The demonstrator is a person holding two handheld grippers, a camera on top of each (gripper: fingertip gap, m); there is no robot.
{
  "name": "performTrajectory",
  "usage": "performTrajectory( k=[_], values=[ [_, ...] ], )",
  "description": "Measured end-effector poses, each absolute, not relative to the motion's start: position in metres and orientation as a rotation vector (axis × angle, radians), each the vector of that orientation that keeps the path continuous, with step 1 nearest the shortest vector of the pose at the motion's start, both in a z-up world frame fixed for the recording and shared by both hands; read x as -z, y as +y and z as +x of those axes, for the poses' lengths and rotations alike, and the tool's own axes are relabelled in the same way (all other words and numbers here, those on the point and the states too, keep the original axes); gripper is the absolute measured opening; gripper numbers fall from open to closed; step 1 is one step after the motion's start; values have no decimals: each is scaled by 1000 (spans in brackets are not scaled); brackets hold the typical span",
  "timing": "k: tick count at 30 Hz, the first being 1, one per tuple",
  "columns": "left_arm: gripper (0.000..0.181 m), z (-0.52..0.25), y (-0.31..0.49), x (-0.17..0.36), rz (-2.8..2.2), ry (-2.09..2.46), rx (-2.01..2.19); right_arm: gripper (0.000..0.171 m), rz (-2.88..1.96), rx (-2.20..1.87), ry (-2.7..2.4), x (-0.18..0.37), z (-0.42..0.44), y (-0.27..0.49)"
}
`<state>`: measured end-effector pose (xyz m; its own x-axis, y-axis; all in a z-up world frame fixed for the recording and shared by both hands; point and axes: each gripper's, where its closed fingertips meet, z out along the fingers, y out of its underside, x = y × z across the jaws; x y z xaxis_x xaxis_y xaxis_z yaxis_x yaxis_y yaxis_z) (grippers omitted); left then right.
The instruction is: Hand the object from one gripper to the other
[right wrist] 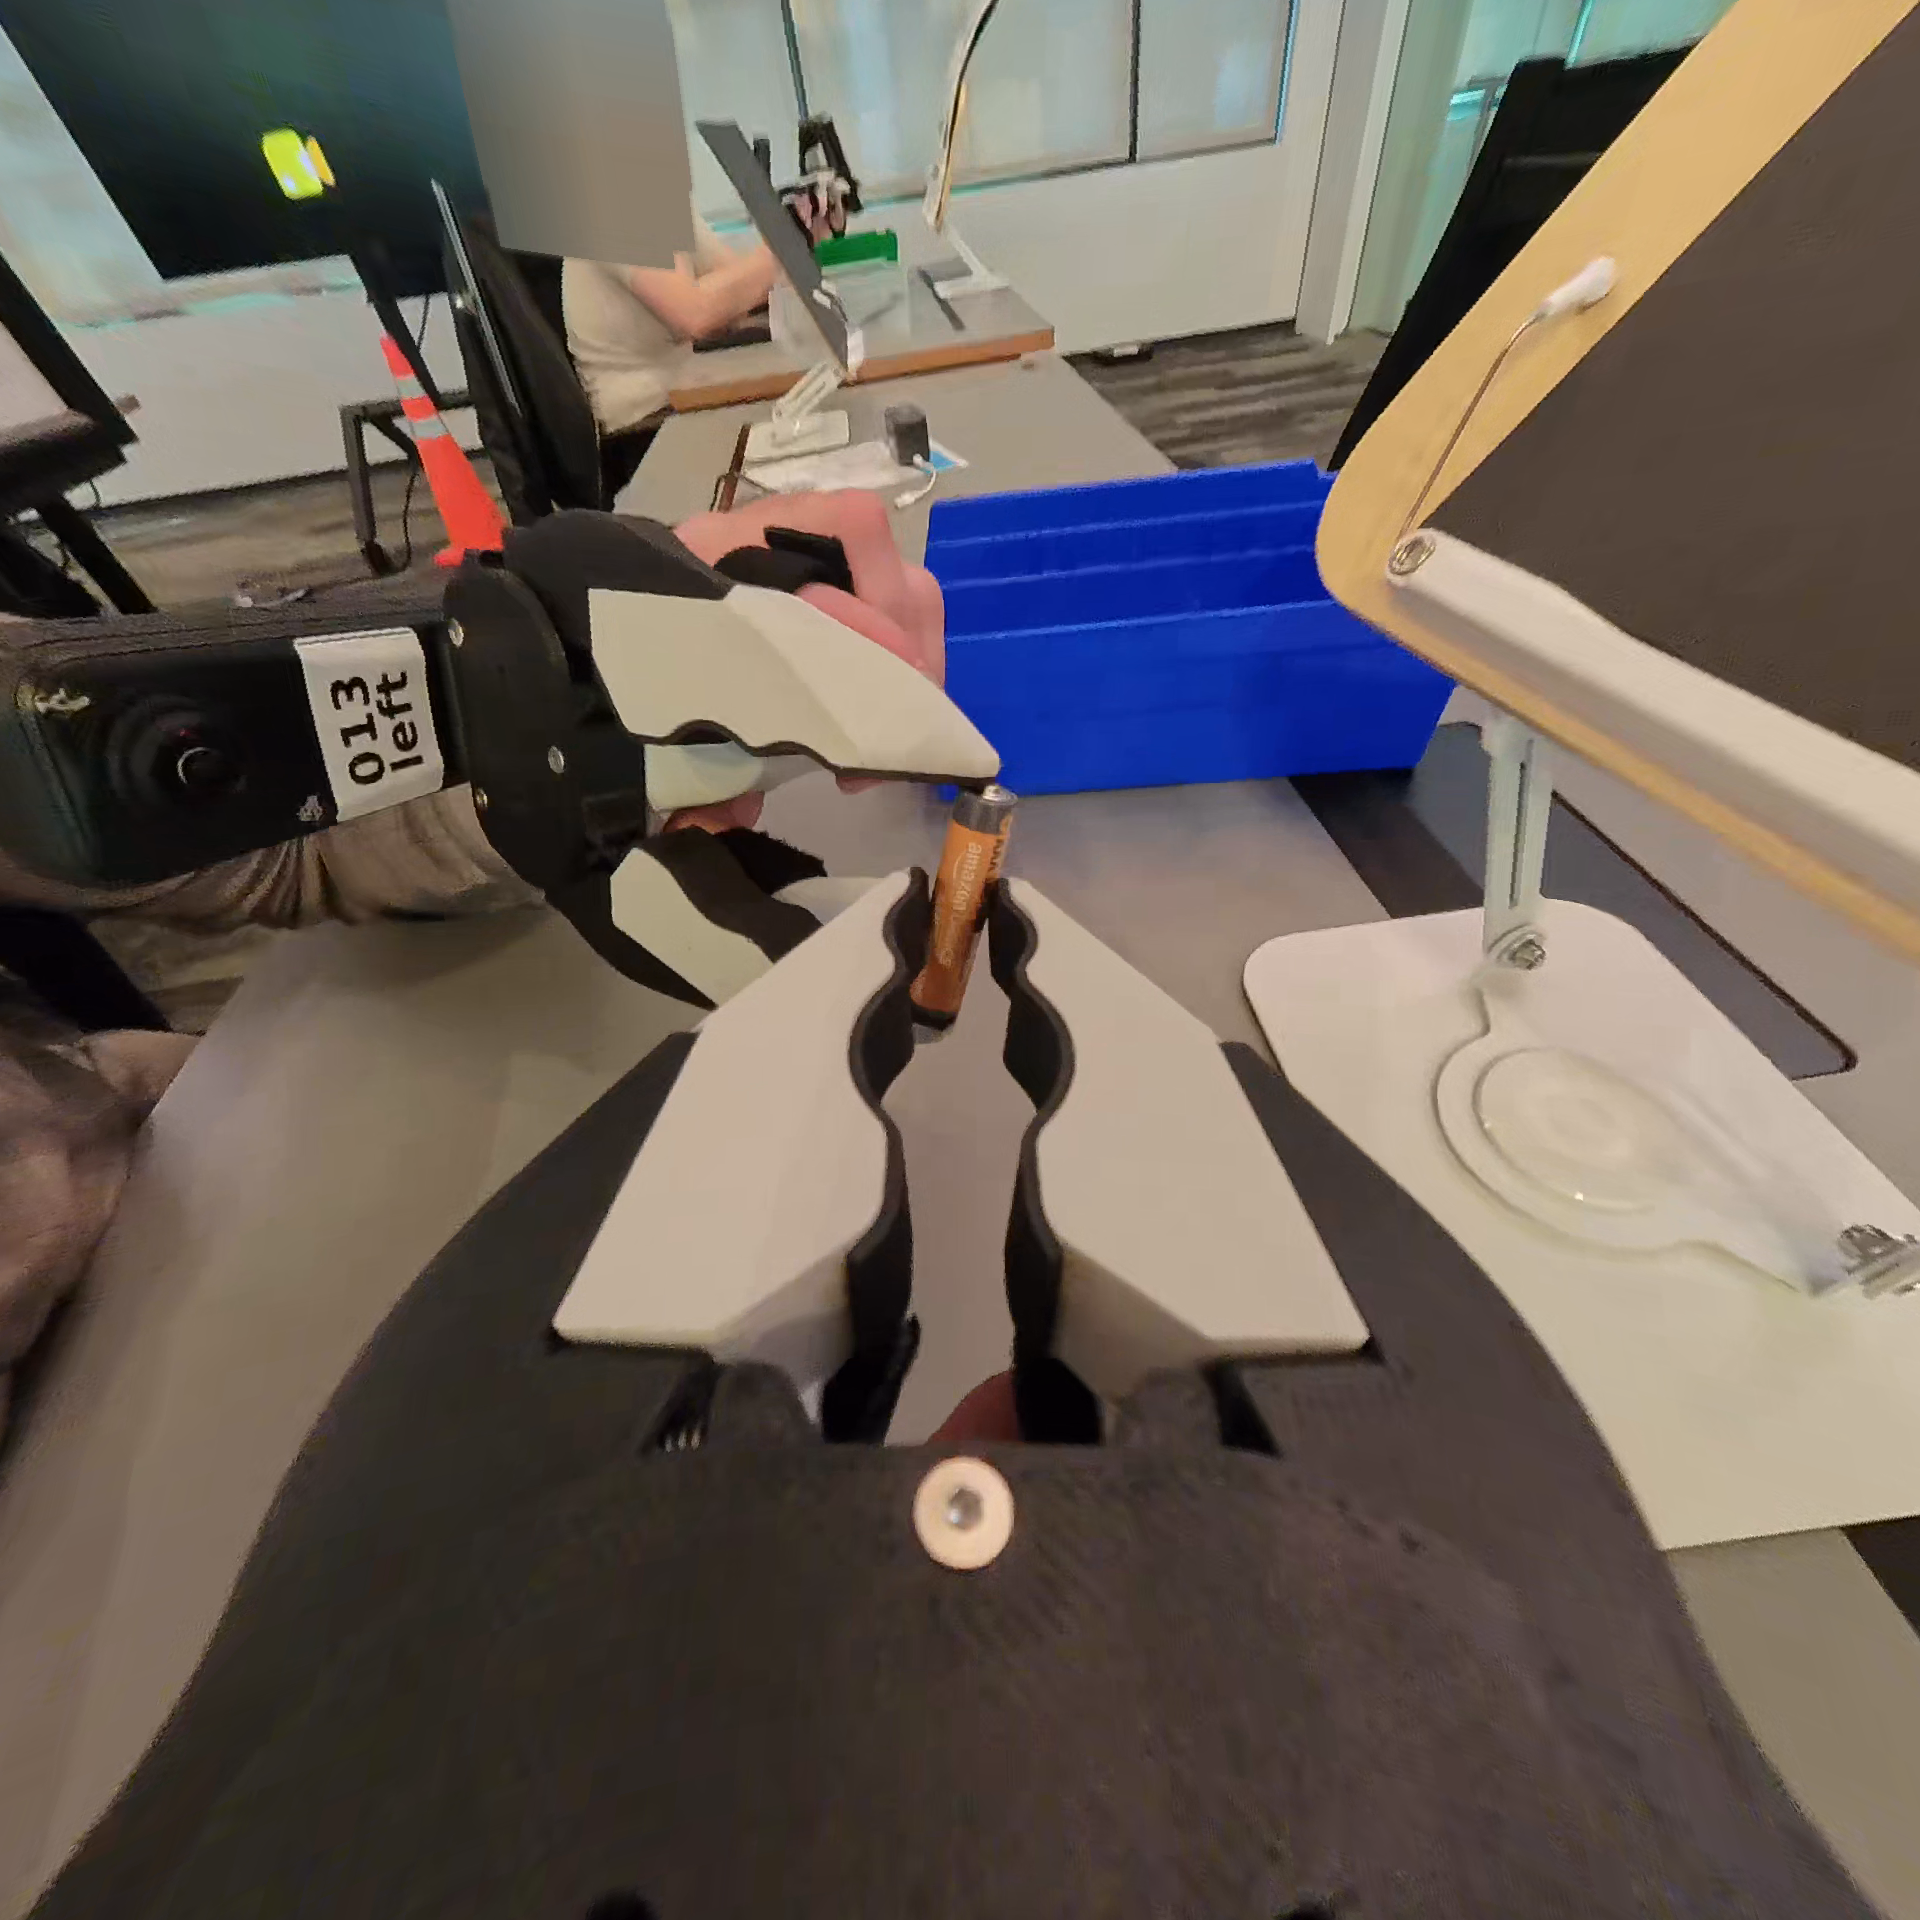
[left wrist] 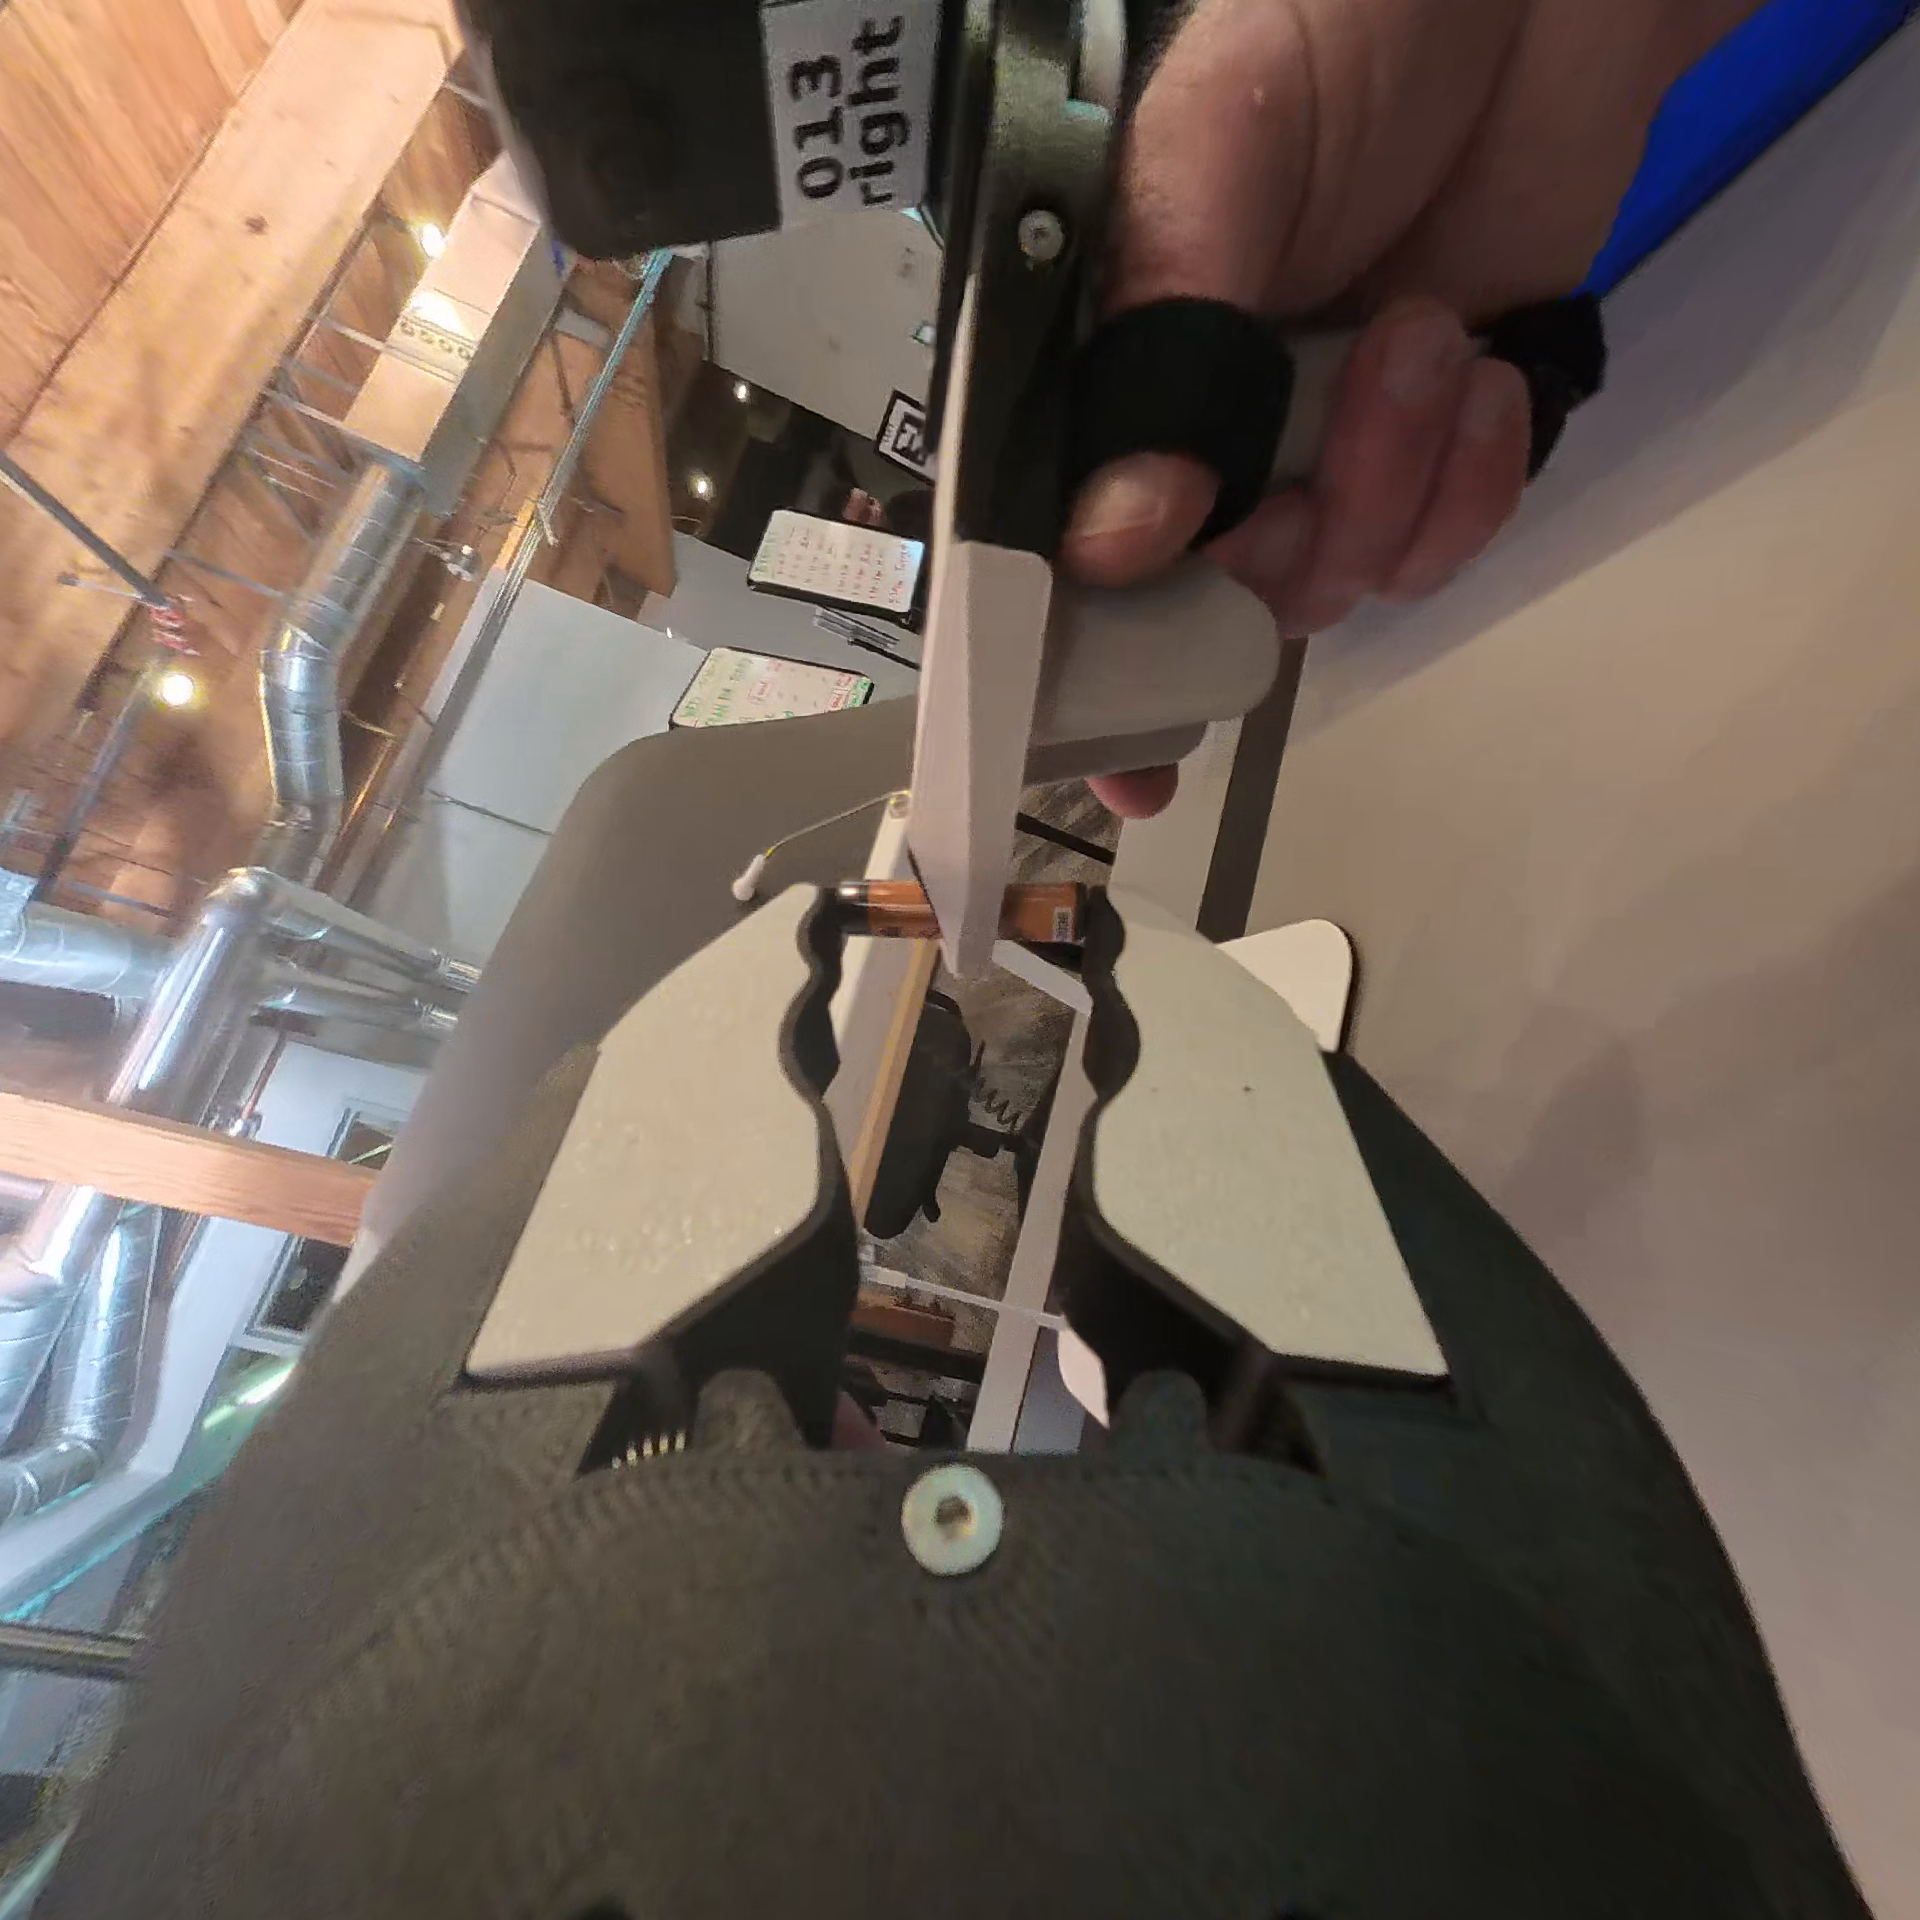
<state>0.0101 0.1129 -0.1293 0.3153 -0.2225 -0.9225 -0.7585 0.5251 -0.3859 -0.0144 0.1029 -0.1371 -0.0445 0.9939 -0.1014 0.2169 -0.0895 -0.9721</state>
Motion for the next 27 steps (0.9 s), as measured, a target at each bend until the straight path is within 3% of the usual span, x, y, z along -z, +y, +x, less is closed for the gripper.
performTrajectory(
  k=[2,5,11,17,21,25,27],
  values=[
    [43,7,113,124,-1037,1200,-388,7,-1364,-1135,-1336,131,-13,109],
    [57,0,115,122,-1243,1104,-24,7,-1115,-927,-1312,102,-4,112],
    [76,-3,84,82,-1347,678,1423,7,-642,-422,-1460,84,6,85],
    [83,20,66,95,-1328,719,1622,7,-465,-217,-1536,94,-6,64],
    [74,26,53,94,-1260,747,1696,7,-423,-154,-1551,100,-12,60],
    [49,23,52,90,-1218,730,1674,7,-392,-135,-1558,101,-14,56],
    [49,22,49,90,-1208,744,1701,7,-378,-128,-1559,101,-14,54]
  ],
)
